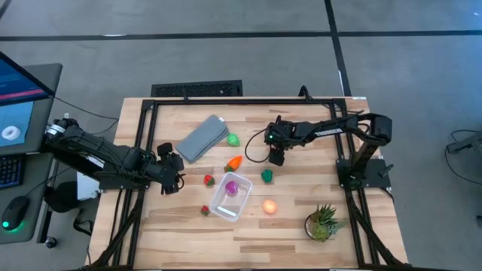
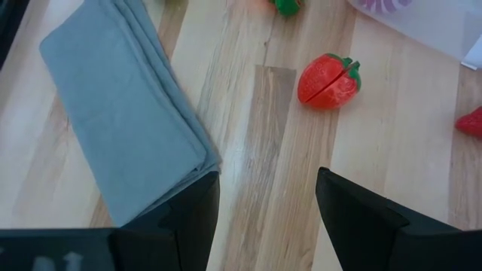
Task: Pick and placing Produce into tupperware
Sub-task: Put the pink peach into the transparent bin
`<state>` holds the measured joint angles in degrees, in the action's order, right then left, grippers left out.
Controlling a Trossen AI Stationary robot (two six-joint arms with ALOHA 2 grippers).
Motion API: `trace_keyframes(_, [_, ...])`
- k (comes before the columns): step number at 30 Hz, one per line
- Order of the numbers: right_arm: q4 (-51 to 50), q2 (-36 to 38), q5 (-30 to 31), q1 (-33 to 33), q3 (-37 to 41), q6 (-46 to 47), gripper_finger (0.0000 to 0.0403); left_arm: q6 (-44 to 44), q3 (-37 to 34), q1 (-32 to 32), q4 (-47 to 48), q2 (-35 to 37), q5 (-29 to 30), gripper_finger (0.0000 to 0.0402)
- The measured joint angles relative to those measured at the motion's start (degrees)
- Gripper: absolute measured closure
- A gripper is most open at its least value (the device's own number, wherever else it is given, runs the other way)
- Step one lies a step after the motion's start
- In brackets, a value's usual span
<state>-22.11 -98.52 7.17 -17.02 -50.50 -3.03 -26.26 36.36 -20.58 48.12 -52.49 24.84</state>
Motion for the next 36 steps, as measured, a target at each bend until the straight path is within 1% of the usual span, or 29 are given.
trace_keyframes(4, [0.10,0.00,-0.01,0.01,0.02,-0.03,0.0167,-0.01,0.00,0.00,-0.01,0.00,0.00,0.0191])
trace_keyframes(13, [1.06,0.00,0.23,0.00,0.08,-0.17,0.0230,-0.02,0.00,0.00,-0.02,0.00,0.00,0.0191])
trace_keyframes(17, [1.14,0.00,0.20,0.00,0.08,-0.42,0.0248,-0.02,0.00,0.00,0.00,0.00,0.00,0.0191])
trace_keyframes(20, [1.14,0.00,0.21,0.00,0.08,-0.46,0.0250,-0.02,0.00,0.00,-0.01,0.00,0.00,0.0191])
trace_keyframes(27, [1.14,0.02,0.17,0.23,0.08,-0.46,0.0240,-0.04,0.00,0.00,0.00,0.00,0.00,0.0191])
trace_keyframes(36, [1.14,0.07,-1.21,0.52,0.05,-0.45,0.0252,-0.07,0.00,0.00,0.00,0.00,-0.02,0.0191])
